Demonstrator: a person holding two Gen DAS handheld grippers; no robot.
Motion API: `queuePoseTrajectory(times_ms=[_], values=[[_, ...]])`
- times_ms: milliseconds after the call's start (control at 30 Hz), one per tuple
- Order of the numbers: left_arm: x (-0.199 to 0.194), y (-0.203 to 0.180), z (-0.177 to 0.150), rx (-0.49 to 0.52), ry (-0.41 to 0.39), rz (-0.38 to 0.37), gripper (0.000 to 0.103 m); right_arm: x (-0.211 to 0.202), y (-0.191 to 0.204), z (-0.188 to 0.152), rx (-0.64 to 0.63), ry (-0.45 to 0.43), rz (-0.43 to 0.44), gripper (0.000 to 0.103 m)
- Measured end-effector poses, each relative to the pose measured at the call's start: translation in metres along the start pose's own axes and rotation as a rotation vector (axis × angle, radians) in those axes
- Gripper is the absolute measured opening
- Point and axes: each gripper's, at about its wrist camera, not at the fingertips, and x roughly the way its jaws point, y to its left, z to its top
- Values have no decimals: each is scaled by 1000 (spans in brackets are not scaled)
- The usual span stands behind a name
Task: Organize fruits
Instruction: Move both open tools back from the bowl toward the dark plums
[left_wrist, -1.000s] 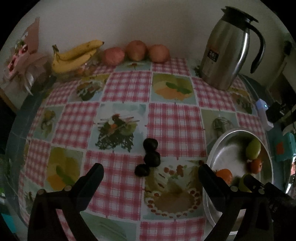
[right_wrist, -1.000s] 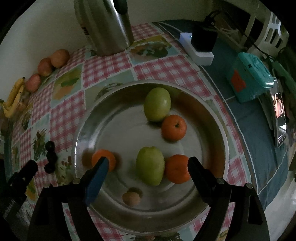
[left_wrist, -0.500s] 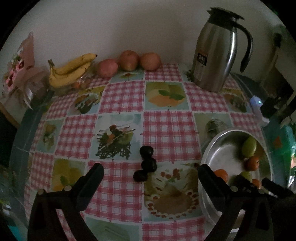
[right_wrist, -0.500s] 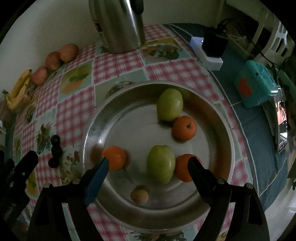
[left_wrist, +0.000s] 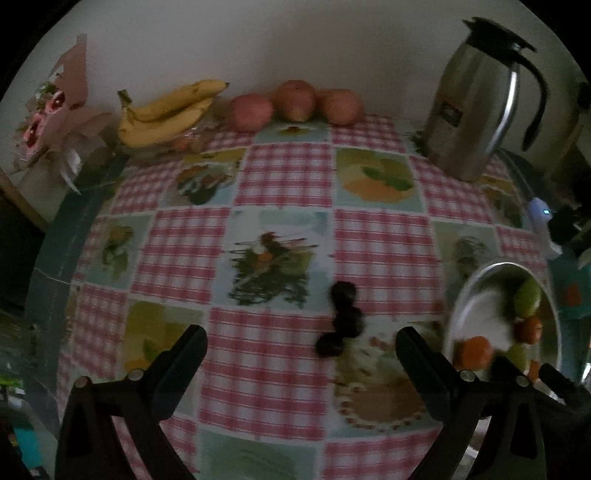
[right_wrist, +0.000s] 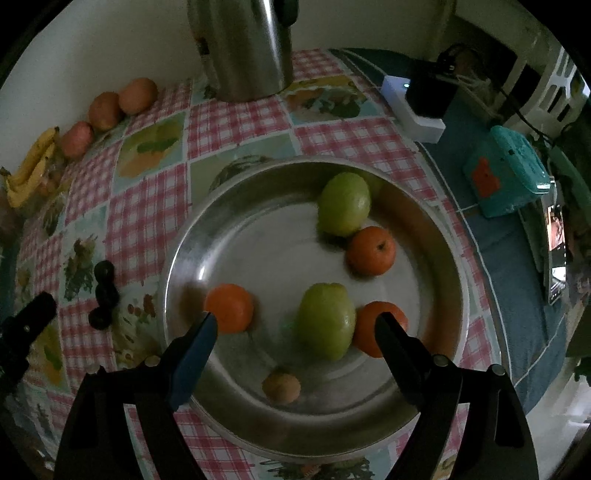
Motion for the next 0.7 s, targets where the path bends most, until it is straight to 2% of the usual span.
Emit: queuePoseTrajectory(times_ms=[133,267,433,533,700], values=[[-2,20,5,-2,-31,70,103,2,14,-3,-30,8,10,87],[-9,35,10,7,-69,96,103,3,30,-5,-69,15,27,87],[-13,51,13,-12,-95,86,103,3,48,-10,-100,17,42,87],[-14,60,14,-39,-106,57,103,-6,56,-10,-84,-31,80,87],[-13,68,16,-65,-113,38,103,-16,73,-8,-96,-97,87,87]])
